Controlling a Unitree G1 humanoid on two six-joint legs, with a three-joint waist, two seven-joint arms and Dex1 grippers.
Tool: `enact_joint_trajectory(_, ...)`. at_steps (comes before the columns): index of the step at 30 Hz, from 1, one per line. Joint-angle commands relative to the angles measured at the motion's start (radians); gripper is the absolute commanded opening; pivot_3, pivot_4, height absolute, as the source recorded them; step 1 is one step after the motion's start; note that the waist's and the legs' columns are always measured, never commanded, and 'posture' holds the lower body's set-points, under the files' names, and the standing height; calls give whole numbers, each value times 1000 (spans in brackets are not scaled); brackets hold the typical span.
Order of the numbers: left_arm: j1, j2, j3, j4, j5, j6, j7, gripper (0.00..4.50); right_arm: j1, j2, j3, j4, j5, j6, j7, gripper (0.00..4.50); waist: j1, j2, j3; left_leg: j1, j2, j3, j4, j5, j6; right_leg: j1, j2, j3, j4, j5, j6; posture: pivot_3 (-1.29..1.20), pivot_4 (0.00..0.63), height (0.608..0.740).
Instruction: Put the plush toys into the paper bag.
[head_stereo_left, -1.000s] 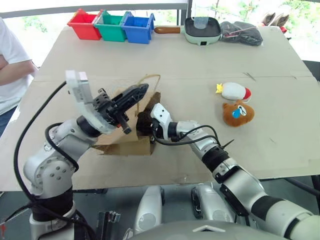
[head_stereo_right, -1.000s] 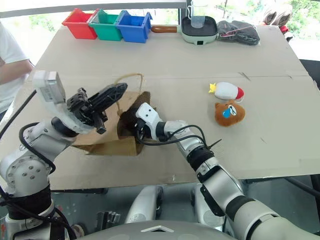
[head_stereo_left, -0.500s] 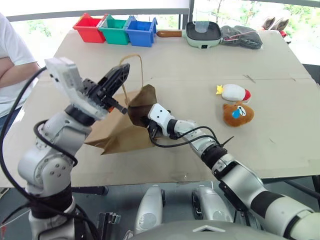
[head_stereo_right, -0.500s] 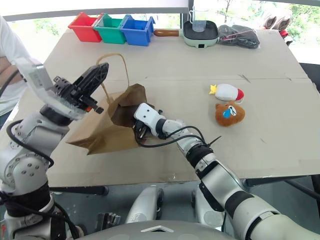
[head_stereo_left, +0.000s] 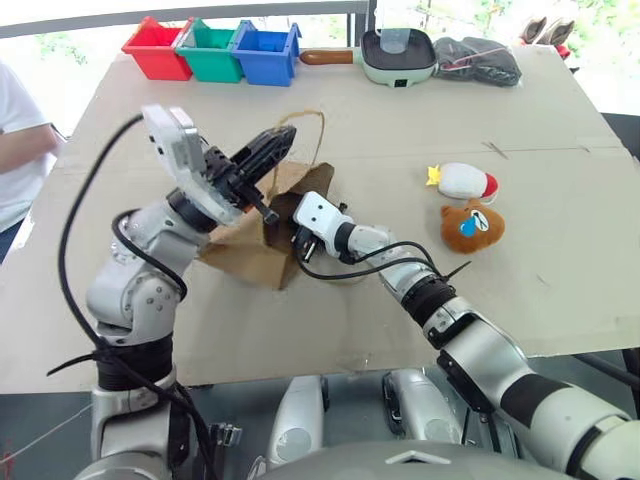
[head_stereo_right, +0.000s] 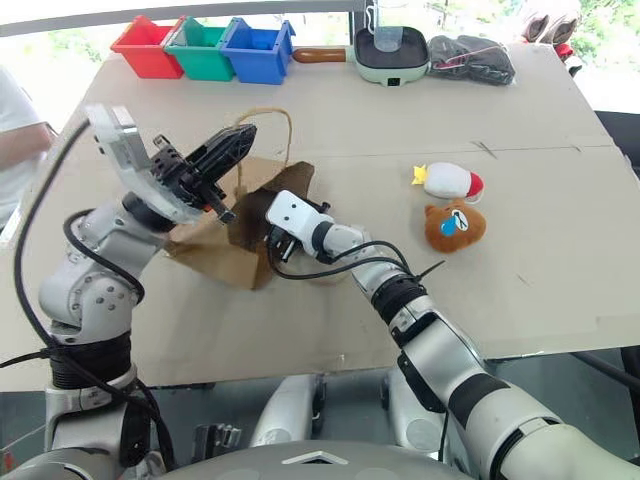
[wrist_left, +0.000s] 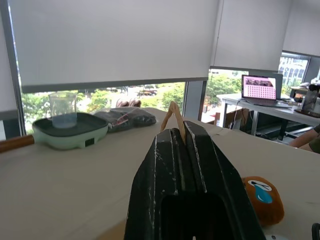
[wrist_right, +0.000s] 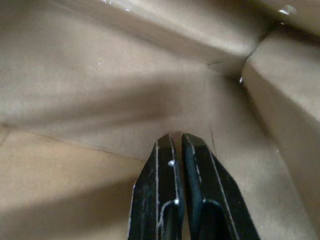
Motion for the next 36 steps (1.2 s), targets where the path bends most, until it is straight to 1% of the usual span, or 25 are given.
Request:
enact_joint_trajectory(1,-78,-24,104,3,-59,-45,62,0,38,-27,23,39,-64,45,-18,35,4,0,0,0,0,0,1,0,0,1,0,0,0,0,0,0,150,740)
enact_joint_trajectory(4,-110,-33,140,15,-82,-45,88,0,64,-46,9,1,-77,49,-33,35,7,0,0,2,-1,-1,4,0,0,4,0,-1,0,0,0,0,150,740)
enact_joint_trajectory(7,-77,-42,145,-5,-99,-35,80,0,92,-56,-34,-86,-49,39,-47,35,9,0,0,3,-2,-1,5,0,0,7,-1,-1,-1,0,0,0,150,740)
enact_joint_trajectory(10,-23,-37,127,-27,-98,-36,38,0,138,-75,-74,-224,-5,66,-20,35,10,0,0,1,-2,-2,5,0,0,7,-1,-2,-2,0,0,0,150,740)
enact_joint_trajectory(11,-4,-36,117,-27,-93,-42,15,0,171,-82,-105,-325,57,118,27,35,11,0,0,1,-2,-2,5,0,0,6,-1,-2,-1,0,0,0,150,740)
enact_joint_trajectory(12,17,-37,103,-26,-85,-50,-10,0,209,-95,-139,-445,122,190,68,264,12,0,0,1,-2,-3,5,0,0,6,-1,-2,-1,0,0,0,150,740)
enact_joint_trajectory(14,34,-44,85,-6,-68,-68,-45,0,278,-159,-160,-668,177,299,137,787,14,1,1,0,-1,-4,5,0,0,6,-1,-3,-2,0,0,0,150,740)
enact_joint_trajectory(15,31,-50,80,2,-68,-72,-52,0,310,-188,-169,-769,205,352,158,1163,15,2,2,0,-1,-3,5,0,0,6,-1,-3,-2,0,0,0,150,740)
enact_joint_trajectory(16,24,-56,73,10,-69,-74,-58,0,347,-219,-191,-895,259,434,177,1734,15,2,2,-1,-1,-3,5,0,0,6,-1,-3,-2,0,0,0,150,740)
enact_joint_trajectory(17,19,-62,67,18,-67,-77,-63,0,378,-253,-209,-1002,295,505,189,2088,15,2,2,-1,-1,-3,5,0,0,6,-1,-3,-2,0,0,0,150,740)
enact_joint_trajectory(18,13,-70,59,28,-64,-81,-69,0,414,-297,-227,-1109,323,566,201,2645,15,2,2,-1,-1,-4,5,0,0,6,-1,-3,-2,0,0,0,150,740)
enact_joint_trajectory(19,7,-78,53,36,-62,-84,-76,0,445,-338,-249,-1206,357,626,208,3066,15,2,2,-1,-1,-3,5,0,0,6,-1,-3,-2,0,0,0,150,740)
enact_joint_trajectory(20,5,-88,45,40,-60,-89,-80,0,475,-373,-280,-1291,397,684,208,3694,14,1,2,0,-1,-3,5,0,0,6,0,-3,-2,0,0,0,150,740)
enact_joint_trajectory(22,-17,-102,38,69,-66,-95,-96,0,539,-461,-360,-1461,432,795,190,4467,10,1,2,0,-1,-3,5,0,0,6,0,-3,-2,0,0,0,150,740)
enact_joint_trajectory(25,-40,-122,25,93,-67,-102,-113,0,615,-580,-451,-1592,433,905,161,4467,11,1,2,0,-1,-3,5,0,0,6,0,-3,-3,0,0,0,150,740)
enact_joint_trajectory(27,-78,-138,14,138,-70,-109,-140,0,634,-678,-484,-1554,371,1041,97,4467,10,1,2,0,-1,-1,6,0,0,6,0,-1,-3,0,0,0,150,740)
enact_joint_trajectory(29,-93,-156,-7,168,-54,-125,-168,0,600,-727,-436,-1380,277,1041,32,4467,8,0,2,0,-1,-1,6,0,0,6,1,-1,-3,0,0,0,150,740)
enact_joint_trajectory(32,-89,-176,-25,168,-37,-141,-184,0,587,-747,-386,-1226,245,994,23,4467,7,0,2,1,-1,0,6,0,0,6,1,0,-5,0,0,0,150,740)
enact_joint_trajectory(35,-87,-182,-24,164,-37,-143,-191,0,597,-780,-357,-1161,227,924,58,3686,4,-1,2,0,-1,0,5,0,1,6,1,1,-5,0,0,0,150,740)
enact_joint_trajectory(36,-86,-182,-22,162,-41,-140,-194,0,605,-793,-358,-1167,230,907,72,3262,5,-1,2,0,-1,0,5,0,1,6,1,1,-6,0,0,0,150,740)
